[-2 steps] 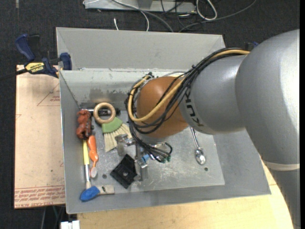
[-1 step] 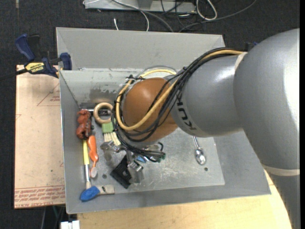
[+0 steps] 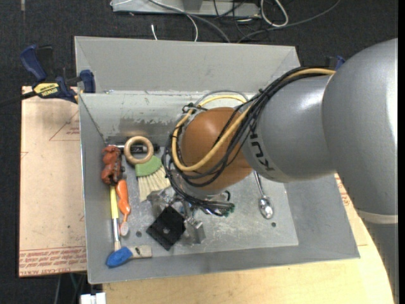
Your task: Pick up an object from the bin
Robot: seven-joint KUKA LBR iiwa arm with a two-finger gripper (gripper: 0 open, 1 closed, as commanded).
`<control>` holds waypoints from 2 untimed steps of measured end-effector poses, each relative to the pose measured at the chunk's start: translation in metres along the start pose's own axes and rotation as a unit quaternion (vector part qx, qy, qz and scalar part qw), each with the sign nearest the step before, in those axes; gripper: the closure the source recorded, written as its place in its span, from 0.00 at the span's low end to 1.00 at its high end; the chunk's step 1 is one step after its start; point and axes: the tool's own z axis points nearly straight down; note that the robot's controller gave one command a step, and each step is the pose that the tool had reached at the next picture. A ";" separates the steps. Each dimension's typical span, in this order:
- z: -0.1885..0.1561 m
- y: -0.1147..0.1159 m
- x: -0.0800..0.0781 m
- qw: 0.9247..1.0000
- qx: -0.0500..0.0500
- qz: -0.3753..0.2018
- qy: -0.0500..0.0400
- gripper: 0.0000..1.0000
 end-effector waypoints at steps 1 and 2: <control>0.009 0.029 -0.003 1.000 0.001 -0.003 -0.009 1.00; 0.009 0.029 -0.003 1.000 0.001 -0.002 -0.009 1.00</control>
Offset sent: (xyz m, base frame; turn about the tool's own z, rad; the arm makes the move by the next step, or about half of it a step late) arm 0.0000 0.0000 0.0000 0.0000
